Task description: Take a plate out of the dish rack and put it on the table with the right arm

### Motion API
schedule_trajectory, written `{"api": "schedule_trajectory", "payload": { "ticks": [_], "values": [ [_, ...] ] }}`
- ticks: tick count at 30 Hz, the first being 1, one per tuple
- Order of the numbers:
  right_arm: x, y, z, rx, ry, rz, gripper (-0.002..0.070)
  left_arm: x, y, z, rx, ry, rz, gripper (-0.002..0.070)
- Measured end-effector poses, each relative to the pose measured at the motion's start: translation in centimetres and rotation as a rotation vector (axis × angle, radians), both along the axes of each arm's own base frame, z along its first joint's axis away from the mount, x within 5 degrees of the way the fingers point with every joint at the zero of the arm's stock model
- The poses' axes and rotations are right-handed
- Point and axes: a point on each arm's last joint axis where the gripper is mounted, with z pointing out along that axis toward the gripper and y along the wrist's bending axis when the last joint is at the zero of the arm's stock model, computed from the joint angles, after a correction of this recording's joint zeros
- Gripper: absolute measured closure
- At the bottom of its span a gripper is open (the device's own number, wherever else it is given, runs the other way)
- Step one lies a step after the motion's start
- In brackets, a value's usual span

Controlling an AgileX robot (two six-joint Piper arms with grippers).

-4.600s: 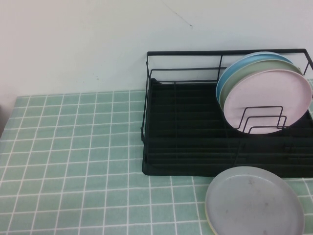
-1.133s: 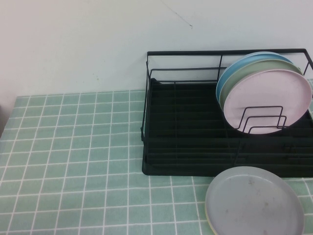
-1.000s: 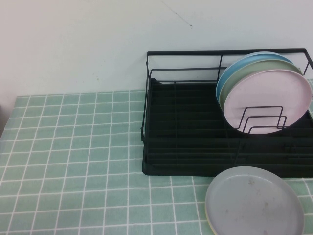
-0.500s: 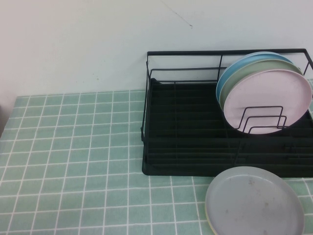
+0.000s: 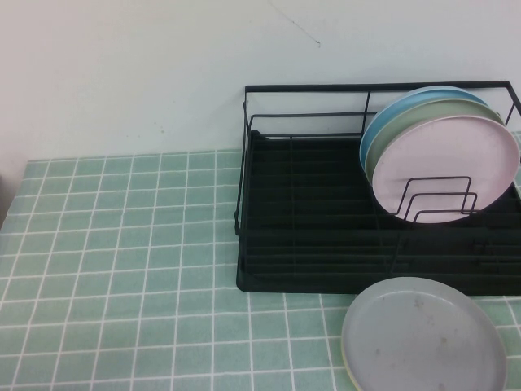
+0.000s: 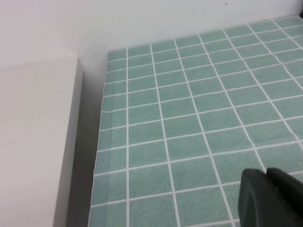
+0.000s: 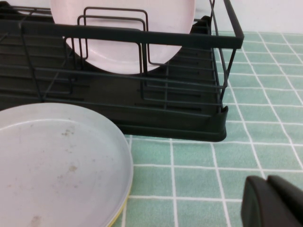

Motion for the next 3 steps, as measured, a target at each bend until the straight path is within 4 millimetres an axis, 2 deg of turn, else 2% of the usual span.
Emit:
{"api": "schedule_trajectory", "payload": {
  "ticks": [3],
  "values": [
    [0.0, 0.0, 0.0, 0.0, 0.0, 0.0, 0.0678, 0.0, 0.0, 0.0, 0.0, 0.0, 0.0, 0.0678]
  ]
}}
